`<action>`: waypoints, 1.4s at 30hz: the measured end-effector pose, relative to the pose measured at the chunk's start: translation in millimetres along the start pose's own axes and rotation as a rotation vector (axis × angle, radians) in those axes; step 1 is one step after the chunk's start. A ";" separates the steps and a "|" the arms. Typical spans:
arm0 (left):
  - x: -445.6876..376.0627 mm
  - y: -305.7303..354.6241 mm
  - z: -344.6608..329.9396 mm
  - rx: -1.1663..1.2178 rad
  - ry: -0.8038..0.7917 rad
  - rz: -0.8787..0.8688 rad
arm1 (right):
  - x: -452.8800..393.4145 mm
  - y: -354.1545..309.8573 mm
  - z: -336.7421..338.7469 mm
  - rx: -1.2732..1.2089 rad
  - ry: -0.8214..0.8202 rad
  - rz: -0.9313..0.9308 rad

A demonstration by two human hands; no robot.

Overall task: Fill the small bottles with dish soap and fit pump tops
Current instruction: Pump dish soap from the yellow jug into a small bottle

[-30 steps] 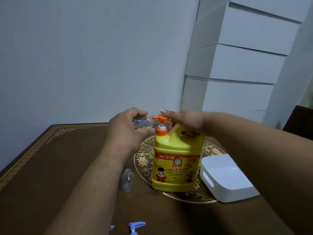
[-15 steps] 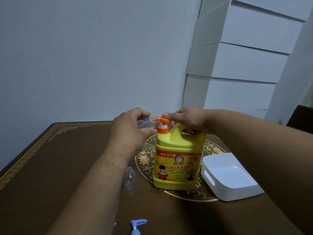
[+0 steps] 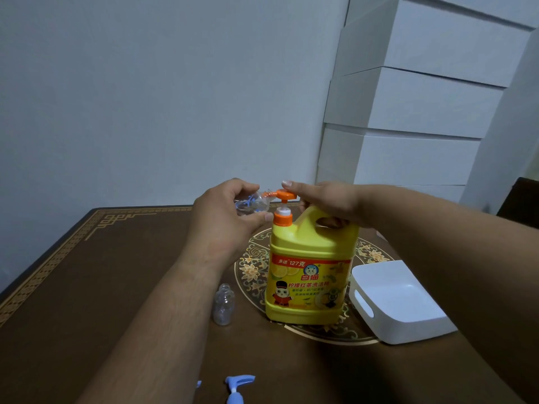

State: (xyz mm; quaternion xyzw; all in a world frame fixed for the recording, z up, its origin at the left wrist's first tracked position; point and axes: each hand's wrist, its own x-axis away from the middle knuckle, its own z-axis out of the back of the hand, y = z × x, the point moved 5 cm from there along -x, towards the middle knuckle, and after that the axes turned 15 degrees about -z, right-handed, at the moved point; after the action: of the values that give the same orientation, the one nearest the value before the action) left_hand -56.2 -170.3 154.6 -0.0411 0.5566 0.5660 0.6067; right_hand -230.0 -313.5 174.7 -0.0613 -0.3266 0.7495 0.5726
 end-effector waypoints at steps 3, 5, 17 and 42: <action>0.3 0.1 -1.9 -0.015 -0.010 -0.002 | -3.2 -1.0 1.0 0.025 -0.033 0.019; 0.8 0.1 -3.3 -0.032 -0.027 0.007 | -3.4 -1.2 1.9 0.060 -0.021 0.015; -0.1 -4.1 -3.2 -0.025 -0.020 0.017 | -3.5 -1.1 1.7 0.070 0.002 -0.026; -1.0 -0.3 -2.3 -0.047 -0.012 0.004 | -2.7 -1.9 -3.2 -0.002 -0.016 -0.062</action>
State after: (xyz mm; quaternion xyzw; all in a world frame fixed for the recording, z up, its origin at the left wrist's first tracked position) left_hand -57.2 -172.6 154.3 -0.0507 0.5397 0.5804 0.6077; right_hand -226.1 -314.4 172.6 -0.0455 -0.3336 0.7315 0.5929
